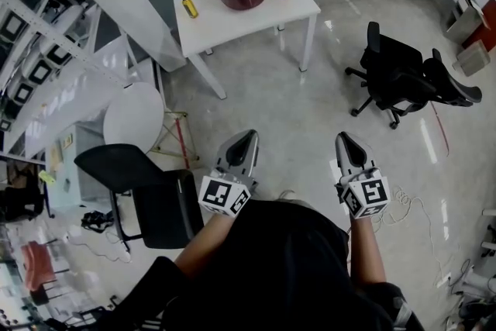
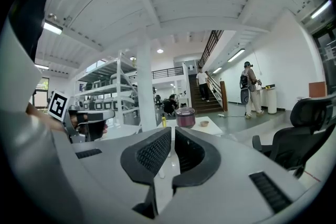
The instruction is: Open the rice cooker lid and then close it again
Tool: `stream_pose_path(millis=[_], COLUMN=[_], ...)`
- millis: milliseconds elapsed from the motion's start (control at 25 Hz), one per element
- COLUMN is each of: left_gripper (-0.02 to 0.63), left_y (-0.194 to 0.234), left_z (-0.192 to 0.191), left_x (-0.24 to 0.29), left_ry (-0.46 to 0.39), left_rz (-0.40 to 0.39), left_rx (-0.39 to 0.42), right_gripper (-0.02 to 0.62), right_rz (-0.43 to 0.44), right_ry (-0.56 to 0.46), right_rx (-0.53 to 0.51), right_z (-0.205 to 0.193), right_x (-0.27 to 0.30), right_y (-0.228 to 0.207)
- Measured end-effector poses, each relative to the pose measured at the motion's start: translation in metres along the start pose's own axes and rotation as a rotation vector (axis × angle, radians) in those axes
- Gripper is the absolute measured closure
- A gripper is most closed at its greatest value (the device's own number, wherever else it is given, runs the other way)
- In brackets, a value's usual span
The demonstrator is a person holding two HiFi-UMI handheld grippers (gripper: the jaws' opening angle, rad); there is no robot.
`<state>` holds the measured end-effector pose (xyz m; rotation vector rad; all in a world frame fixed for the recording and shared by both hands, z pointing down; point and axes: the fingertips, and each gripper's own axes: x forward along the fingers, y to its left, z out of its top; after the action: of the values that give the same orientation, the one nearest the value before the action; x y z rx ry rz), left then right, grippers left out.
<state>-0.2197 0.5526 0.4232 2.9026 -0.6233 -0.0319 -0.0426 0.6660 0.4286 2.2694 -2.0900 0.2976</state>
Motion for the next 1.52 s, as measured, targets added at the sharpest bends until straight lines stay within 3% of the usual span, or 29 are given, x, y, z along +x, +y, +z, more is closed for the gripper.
stream_pose_path(millis=[200,240,280,360,480,600,840,1000,1240,1520], left_gripper=[0.612,0.611,0.599,0.442,0.347,0.345,0.345,0.345,0.345,0.345], left_y=[-0.005,-0.003,-0.001,0.006,0.002,-0.010,0.003,0.004,0.024,0.077], left_z=[0.000,0.000,0.000,-0.005,-0.017,-0.018,-0.028,-0.037,-0.027,-0.020], left_x=[-0.006,-0.008,-0.009,-0.007,0.006,0.011,0.007,0.021,0.062,0.149], left_ry=[-0.015,-0.019,-0.018,0.003,0.058,0.056,0.077,0.100,0.084,0.056], left_rz=[-0.046,-0.042,-0.035,-0.020,-0.034,-0.050,0.005,-0.028,-0.060,-0.096], left_rx=[0.026,0.026,0.016,-0.015,-0.036,-0.038,-0.069,-0.073,-0.085,-0.094], right_gripper=[0.594,0.580,0.508,0.418,0.379,0.377,0.377,0.377,0.377,0.377], right_rz=[0.015,0.021,0.023,0.014,-0.006,-0.004,0.008,0.007,0.000,-0.022], right_ry=[0.021,0.024,0.025,0.023,0.042,0.070,0.100,0.110,0.108,0.096], right_rx=[-0.011,-0.011,-0.007,0.000,-0.001,0.013,0.038,0.043,0.083,0.099], right_z=[-0.005,-0.006,-0.007,-0.007,-0.011,-0.022,-0.031,-0.034,-0.033,-0.017], right_x=[-0.007,-0.008,-0.009,-0.009,-0.008,-0.009,-0.005,0.003,0.040,0.121], right_y=[-0.004,-0.004,-0.005,-0.010,-0.019,-0.022,-0.022,-0.029,-0.046,-0.087])
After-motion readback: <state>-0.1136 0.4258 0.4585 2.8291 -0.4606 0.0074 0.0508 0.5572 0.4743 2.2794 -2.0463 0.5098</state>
